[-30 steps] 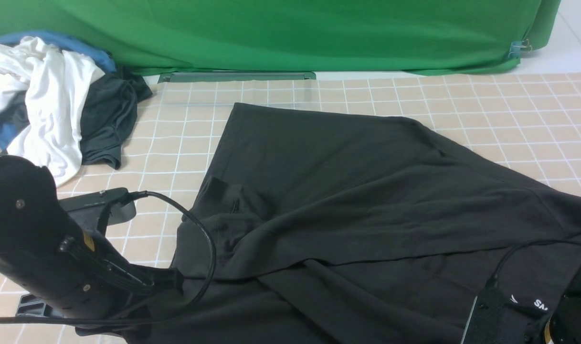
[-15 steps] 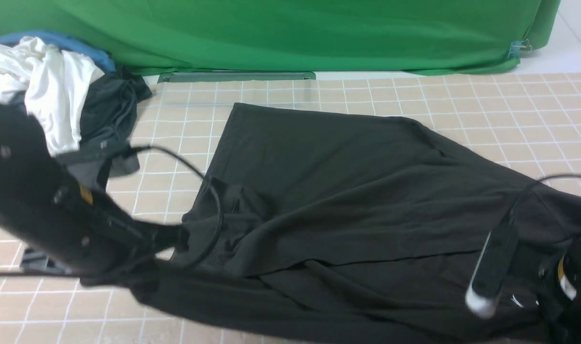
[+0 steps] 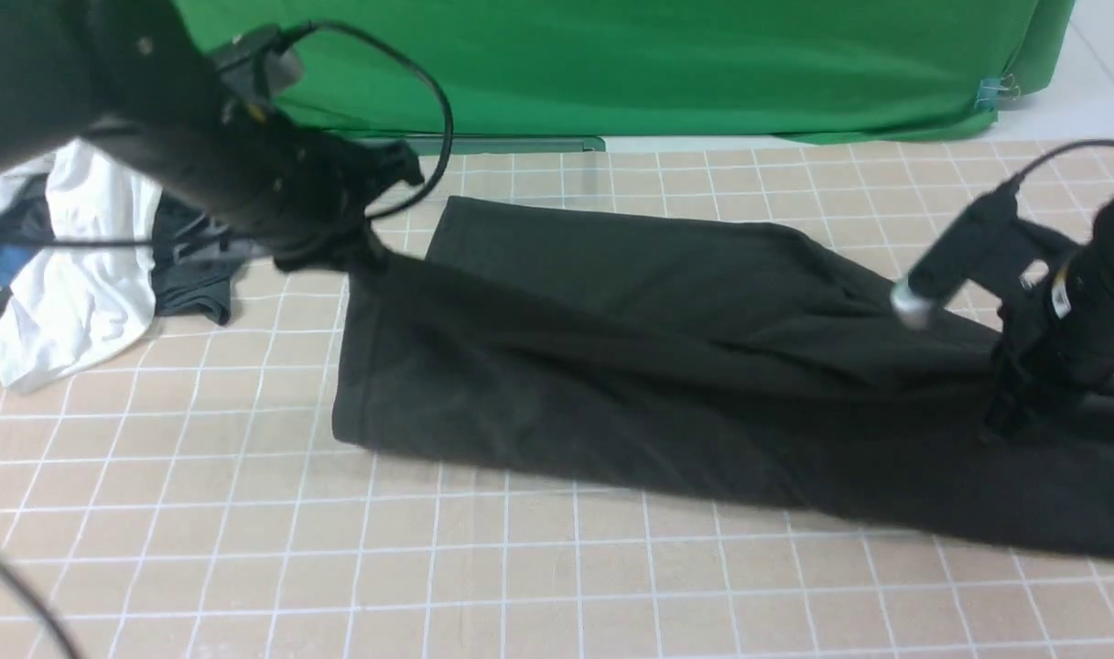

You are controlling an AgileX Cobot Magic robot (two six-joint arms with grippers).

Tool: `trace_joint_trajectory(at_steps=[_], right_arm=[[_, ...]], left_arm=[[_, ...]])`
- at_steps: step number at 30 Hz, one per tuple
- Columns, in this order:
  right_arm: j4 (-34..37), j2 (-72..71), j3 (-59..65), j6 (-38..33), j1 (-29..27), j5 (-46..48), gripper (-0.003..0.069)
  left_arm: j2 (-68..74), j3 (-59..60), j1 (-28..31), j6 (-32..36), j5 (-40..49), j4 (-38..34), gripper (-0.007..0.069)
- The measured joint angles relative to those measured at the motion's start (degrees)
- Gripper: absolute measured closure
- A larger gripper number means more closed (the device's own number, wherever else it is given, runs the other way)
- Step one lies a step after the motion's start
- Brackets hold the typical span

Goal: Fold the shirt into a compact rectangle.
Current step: 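Fold the black garment in half by bringing its near edge over to the far edge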

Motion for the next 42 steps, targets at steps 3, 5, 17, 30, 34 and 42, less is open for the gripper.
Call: trace_joint_trajectory(at_steps=[3, 5, 17, 30, 34, 42], right_arm=[[0.06, 5.01, -5.41, -0.02, -1.71, -1.85, 0.0611], [0.19, 8.57, -9.73, -0.02, -2.62, -2.31, 0.0611], [0.60, 21.95, -25.00, 5.10, -4.06, -3.39, 0.0550], [8.94, 19.09, -34.93, 7.17, -2.90, 9.81, 0.0358], [21.17, 19.24, -35.79, 1.66, -2.59, 12.60, 0.0554], [33.25, 25.55, -35.79, -2.90, -2.40, 11.33, 0.0633]], left_arm=[[6.62, -6.75, 0.31, -0.12, -1.53, -0.22, 0.0608], [11.14, -11.25, 0.43, -0.12, -2.96, -0.29, 0.0608], [31.70, -30.81, 1.98, -0.56, -6.43, -1.81, 0.0608], [34.60, -33.16, 2.90, -3.79, -7.48, -4.32, 0.0608], [34.60, -33.16, 2.84, -3.74, -8.39, -4.93, 0.0608], [34.60, -33.16, 2.84, -3.61, -9.83, -5.31, 0.0608]])
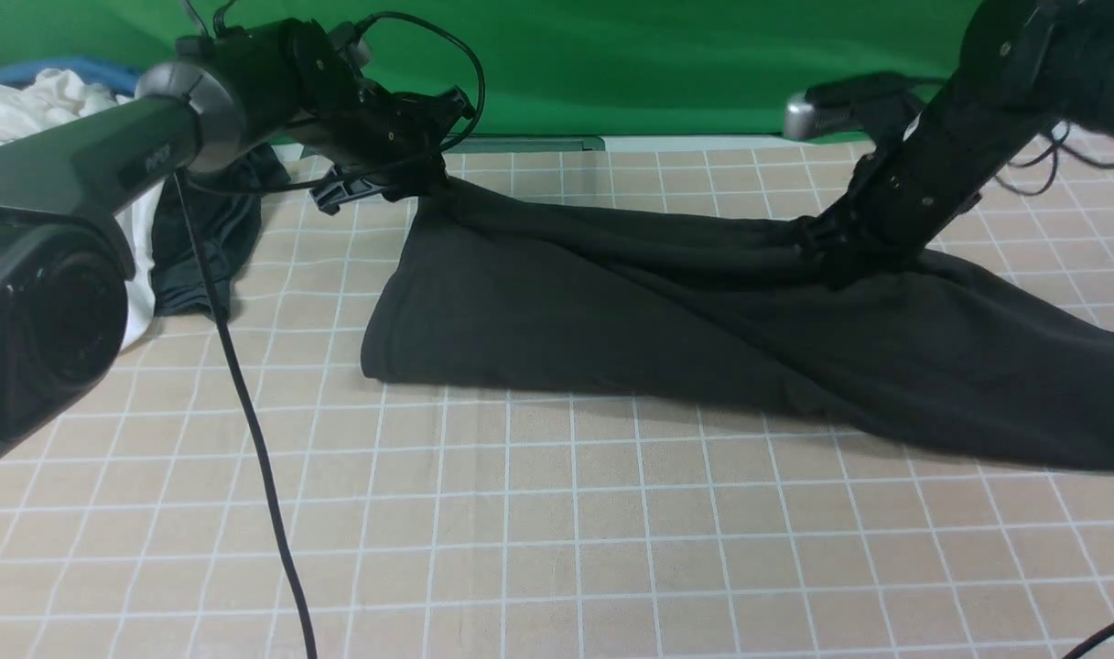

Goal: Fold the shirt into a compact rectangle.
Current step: 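Fold the black garment in half by bringing its near edge over to the far edge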

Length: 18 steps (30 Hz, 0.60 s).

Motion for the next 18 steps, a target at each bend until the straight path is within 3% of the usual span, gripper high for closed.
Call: trace_joint_trajectory(at_steps=[5, 11, 18], right_arm=[[0.45, 3.85, 0.00, -0.08, 0.00, -10.50, 0.0634], [0.64, 6.12, 0.00, 2.14, -0.05, -29.41, 0.0634], [0.83, 6.41, 0.00, 3.18, -0.09, -32.91, 0.0634]], left_arm=[[0.00, 0.00, 0.06, 0.28, -0.18, 0.00, 0.0607], [0.00, 0.00, 0.86, 0.28, -2.06, 0.60, 0.0607], [0.12, 0.00, 1.05, 0.28, -5.84, 0.60, 0.0605]])
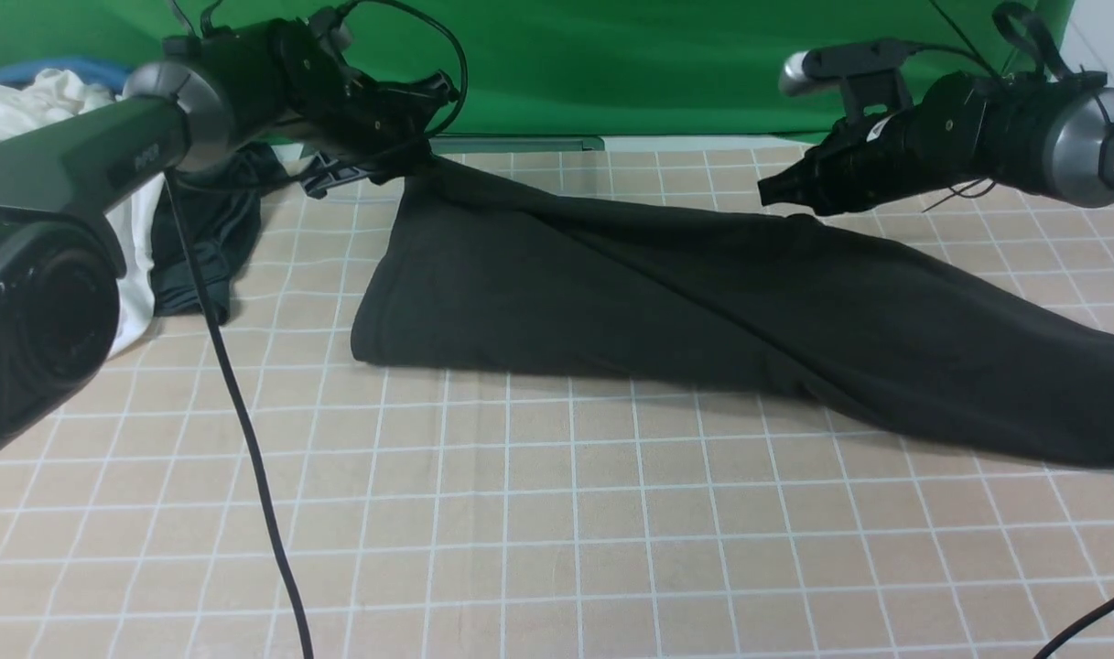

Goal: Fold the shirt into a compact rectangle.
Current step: 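Fold the black garment in half by bringing its near edge over to the far edge, then pull the folded dark garment lengthwise by its ends to straighten it flat on the table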

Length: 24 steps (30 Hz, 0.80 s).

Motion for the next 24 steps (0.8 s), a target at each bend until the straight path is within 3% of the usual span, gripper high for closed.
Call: trace_joint_trajectory(at_steps=[4, 10, 12, 16, 19, 22, 24], right_arm=[[0.06, -0.73, 0.00, -0.45, -0.07, 3.68, 0.0634], [0.12, -4.23, 0.00, -2.16, -0.33, 10.77, 0.0635], [0.12, -6.00, 0.00, -3.08, -0.72, 14.46, 0.0635], [0.21, -9.23, -1.39, -3.29, -1.29, 22.12, 0.0635], [2.10, -10.36, -2.52, -3.88, -1.19, 27.59, 0.0635], [4.76, -10.01, -2.84, -6.25, 0.17, 29.04, 0.0635], [6.25, -8.10, -3.07, -7.83, 3.33, 28.31, 0.0635]], left_arm=[[0.00, 0.00, 0.13, 0.00, 0.56, 0.22, 0.0548], [-0.07, -1.28, 1.77, 0.00, 5.95, 2.04, 0.0302], [-0.35, -4.26, 3.53, 0.00, 13.66, 2.37, 0.0183], [-1.35, -11.79, 6.32, 2.19, 30.95, 1.76, 0.0071], [-2.11, -15.16, 7.28, 4.70, 38.98, 1.76, 0.0063], [-2.36, -16.17, 7.34, 5.81, 41.41, 1.64, 0.0133], [-2.30, -16.17, 7.34, 6.62, 42.33, 1.28, 0.0307]])
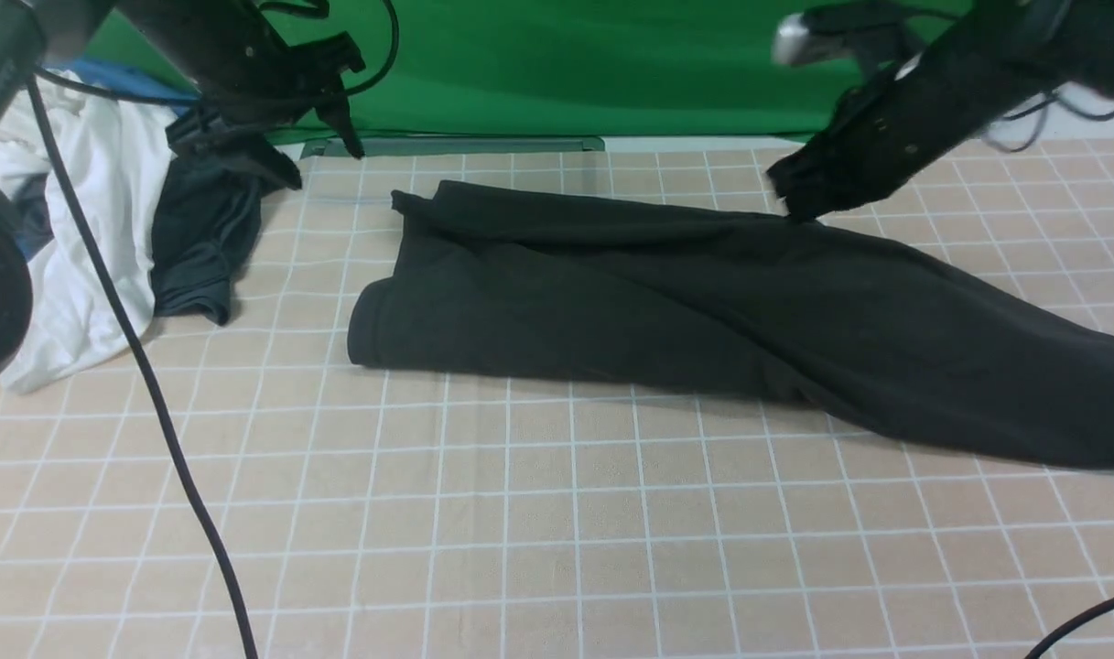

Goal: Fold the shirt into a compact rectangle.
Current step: 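Pull the folded dark garment lengthwise by its ends to straighten it flat on the table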

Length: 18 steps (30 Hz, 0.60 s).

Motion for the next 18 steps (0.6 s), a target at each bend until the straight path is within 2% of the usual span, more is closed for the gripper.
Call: trace_joint_trajectory(at_steps=[2, 5, 8, 12, 18], right_arm=[[0.55, 2.42, -1.04, -0.30, 2.50, -0.71, 0.0635], [1.11, 7.15, -4.46, -0.58, 5.58, -1.31, 0.0635], [1.39, 12.67, -10.08, -0.72, 7.17, -1.63, 0.0635], [1.39, 18.98, -18.13, -0.72, 7.50, -2.28, 0.0635], [0.77, 26.14, -27.48, -0.96, 7.22, -15.62, 0.0635]], left_arm=[[0.04, 0.00, 0.00, 0.37, 0.05, -0.19, 0.0459], [0.04, 0.00, 0.00, 1.20, 0.11, -0.83, 0.0582], [0.04, 0.00, 0.00, 1.28, 0.17, -1.50, 0.0611], [0.04, 0.00, 0.00, 1.33, 0.17, -2.19, 0.0611], [0.04, 0.00, 0.00, 1.33, 0.17, -2.56, 0.0610]])
